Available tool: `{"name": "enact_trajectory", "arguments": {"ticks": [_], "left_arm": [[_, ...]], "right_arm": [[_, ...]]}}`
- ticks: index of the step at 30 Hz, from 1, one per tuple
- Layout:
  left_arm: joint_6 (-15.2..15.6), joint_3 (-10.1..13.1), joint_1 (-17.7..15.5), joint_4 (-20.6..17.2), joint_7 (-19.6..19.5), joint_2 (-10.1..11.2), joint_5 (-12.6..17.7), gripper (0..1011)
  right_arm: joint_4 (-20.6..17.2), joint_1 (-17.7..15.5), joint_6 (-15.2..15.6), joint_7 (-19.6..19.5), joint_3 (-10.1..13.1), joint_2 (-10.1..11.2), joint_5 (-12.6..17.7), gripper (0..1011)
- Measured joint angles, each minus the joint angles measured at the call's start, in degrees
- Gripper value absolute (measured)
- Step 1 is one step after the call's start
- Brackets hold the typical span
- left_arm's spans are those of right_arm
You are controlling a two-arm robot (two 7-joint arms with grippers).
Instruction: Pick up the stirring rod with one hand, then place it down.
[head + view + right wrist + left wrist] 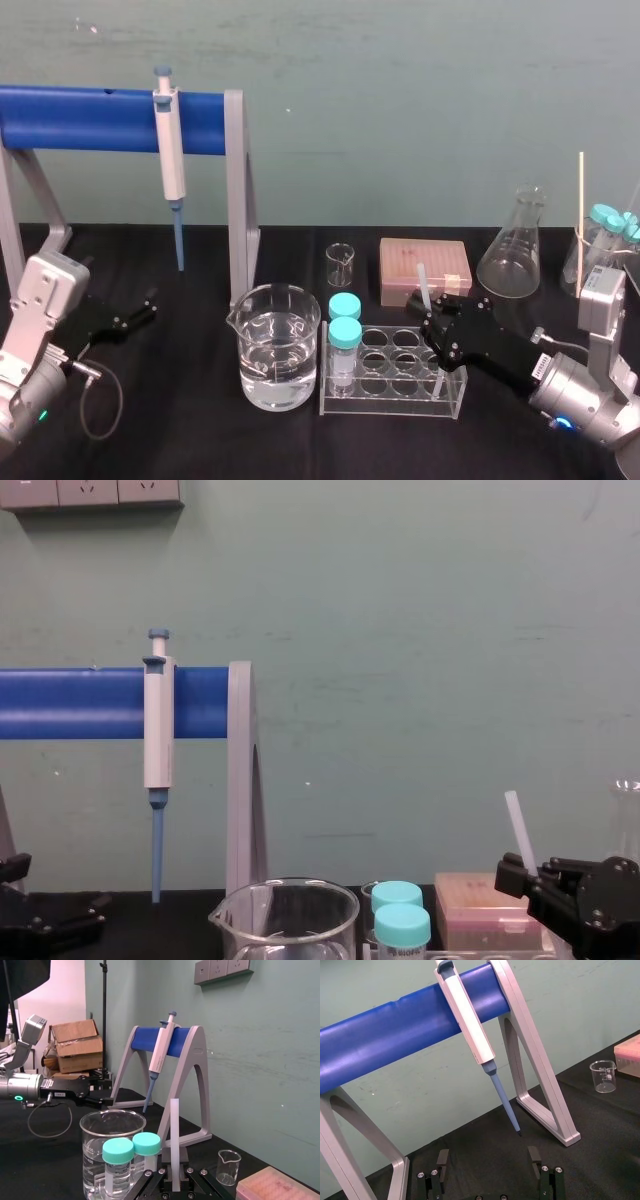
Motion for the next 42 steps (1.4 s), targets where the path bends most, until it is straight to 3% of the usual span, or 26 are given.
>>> {"name": "enact_trajectory", "arguments": {"ticks": [17,39,42], "left_arm": [[0.0,0.0,0.0,0.0,0.0,0.0,0.0,1000],[0.0,0.0,0.0,0.0,0.0,0.0,0.0,1000],[0.0,0.0,0.0,0.0,0.0,0.0,0.0,1000]], "right_arm": [[0.0,0.0,0.1,0.0,0.0,0.0,0.0,94],[-0.1,-0.1,0.1,0.0,0.0,0.1,0.0,760],[-1.9,-0.9,1.4,-3.8,1.0,0.5,-1.3,853]]}}
